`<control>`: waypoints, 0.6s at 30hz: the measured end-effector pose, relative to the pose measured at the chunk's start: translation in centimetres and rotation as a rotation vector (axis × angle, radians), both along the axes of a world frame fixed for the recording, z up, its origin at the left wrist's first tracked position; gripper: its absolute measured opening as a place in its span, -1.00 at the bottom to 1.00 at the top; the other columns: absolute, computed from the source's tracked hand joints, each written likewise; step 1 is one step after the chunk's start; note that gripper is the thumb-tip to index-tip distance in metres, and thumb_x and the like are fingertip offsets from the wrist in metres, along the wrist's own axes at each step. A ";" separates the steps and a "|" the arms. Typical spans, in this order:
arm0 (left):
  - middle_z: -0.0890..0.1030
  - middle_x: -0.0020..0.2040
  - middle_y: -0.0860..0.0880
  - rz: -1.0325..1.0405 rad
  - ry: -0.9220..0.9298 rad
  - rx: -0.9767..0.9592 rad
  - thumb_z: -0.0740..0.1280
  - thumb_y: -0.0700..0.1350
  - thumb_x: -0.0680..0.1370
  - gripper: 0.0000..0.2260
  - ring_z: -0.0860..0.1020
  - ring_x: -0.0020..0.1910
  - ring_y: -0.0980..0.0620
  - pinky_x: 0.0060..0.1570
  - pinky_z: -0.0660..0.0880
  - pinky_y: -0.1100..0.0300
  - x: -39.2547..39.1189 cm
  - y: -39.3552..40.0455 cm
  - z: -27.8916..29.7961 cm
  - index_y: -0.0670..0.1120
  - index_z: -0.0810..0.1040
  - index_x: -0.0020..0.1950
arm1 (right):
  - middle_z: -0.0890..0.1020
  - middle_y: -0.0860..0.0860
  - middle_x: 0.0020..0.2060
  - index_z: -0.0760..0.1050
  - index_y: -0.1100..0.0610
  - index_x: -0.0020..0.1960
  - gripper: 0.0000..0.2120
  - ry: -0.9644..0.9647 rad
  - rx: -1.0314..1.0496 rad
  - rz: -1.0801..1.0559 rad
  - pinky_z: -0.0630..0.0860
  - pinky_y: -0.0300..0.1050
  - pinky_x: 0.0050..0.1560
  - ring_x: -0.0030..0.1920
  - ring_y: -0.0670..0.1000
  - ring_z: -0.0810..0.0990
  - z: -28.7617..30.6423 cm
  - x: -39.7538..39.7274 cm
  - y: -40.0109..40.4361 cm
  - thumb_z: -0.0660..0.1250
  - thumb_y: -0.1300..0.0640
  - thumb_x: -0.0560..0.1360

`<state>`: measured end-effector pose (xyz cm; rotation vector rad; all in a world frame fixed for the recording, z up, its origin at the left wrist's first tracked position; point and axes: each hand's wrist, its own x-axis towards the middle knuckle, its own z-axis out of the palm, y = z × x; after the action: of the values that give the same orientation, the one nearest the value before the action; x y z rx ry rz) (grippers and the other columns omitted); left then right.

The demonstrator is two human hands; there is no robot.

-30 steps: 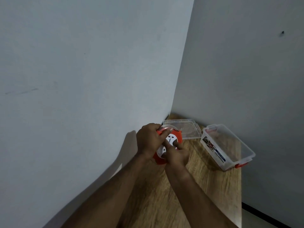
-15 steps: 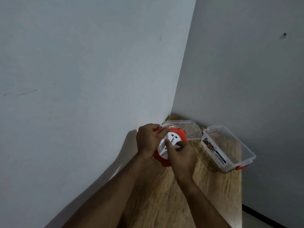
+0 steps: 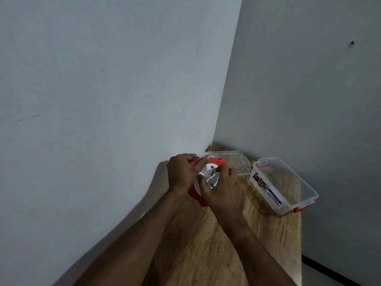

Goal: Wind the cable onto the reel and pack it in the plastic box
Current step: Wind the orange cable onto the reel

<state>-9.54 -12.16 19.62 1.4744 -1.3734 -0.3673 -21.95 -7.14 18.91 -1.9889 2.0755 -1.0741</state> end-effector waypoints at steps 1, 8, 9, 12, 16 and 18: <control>0.72 -0.27 0.07 0.015 0.015 -0.002 0.49 0.23 0.46 -0.65 0.60 -0.36 0.17 -0.29 0.45 0.37 0.0 0.0 0.0 -0.06 0.74 -0.19 | 0.54 0.01 0.24 0.32 0.02 0.40 -0.35 -0.009 -0.005 0.023 0.43 -0.25 -0.11 0.08 0.01 0.60 -0.4 0.1 0.1 0.34 -0.33 0.47; 0.70 -0.33 0.07 -0.032 0.026 0.016 0.49 0.22 0.46 -0.66 0.63 -0.35 0.13 -0.25 0.60 0.21 0.4 -0.1 0.4 -0.05 0.71 -0.25 | 0.46 0.14 0.32 0.38 -0.01 0.47 -0.45 0.240 -0.116 0.238 0.65 -0.04 -0.02 0.25 0.15 0.53 -1.6 0.0 0.5 0.39 -0.07 0.52; 0.70 -0.32 0.09 -0.029 0.023 0.016 0.49 0.22 0.46 -0.68 0.63 -0.35 0.16 -0.26 0.57 0.27 0.5 0.0 0.4 -0.03 0.72 -0.24 | 0.43 0.16 0.34 0.37 -0.02 0.49 -0.43 0.245 -0.118 0.253 0.64 -0.05 0.01 0.30 0.16 0.50 -1.7 -0.3 0.4 0.42 -0.02 0.52; 0.68 -0.34 0.13 -0.037 0.004 0.027 0.49 0.22 0.47 -0.70 0.61 -0.37 0.19 -0.30 0.50 0.34 0.5 -0.1 0.3 0.00 0.70 -0.25 | 0.39 0.15 0.36 0.29 -0.04 0.54 -0.23 0.311 -0.081 0.295 0.61 -0.14 -0.05 0.27 0.11 0.50 -2.0 -0.9 0.2 0.54 -0.02 0.42; 0.71 -0.27 0.08 -0.065 -0.029 0.061 0.47 0.24 0.47 -0.68 0.62 -0.35 0.15 -0.27 0.51 0.33 0.3 0.0 0.0 -0.01 0.72 -0.19 | 0.44 0.11 0.33 0.43 0.00 0.43 -0.23 0.263 -0.085 0.328 0.64 -0.13 -0.10 0.14 0.07 0.58 -2.1 -1.1 -0.3 0.64 -0.07 0.30; 0.74 -0.20 0.06 -0.072 -0.046 0.039 0.48 0.24 0.47 -0.68 0.62 -0.31 0.16 -0.24 0.48 0.37 0.1 0.2 -0.1 -0.02 0.74 -0.12 | 0.48 0.08 0.29 0.50 0.01 0.37 -0.29 0.253 -0.109 0.312 0.61 -0.15 -0.07 0.10 0.08 0.61 -2.5 -1.6 -0.9 0.65 -0.08 0.28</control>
<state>-9.49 -11.99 19.51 1.4759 -1.4660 -0.4104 -23.52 -8.02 16.38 -2.5132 1.7506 -0.9348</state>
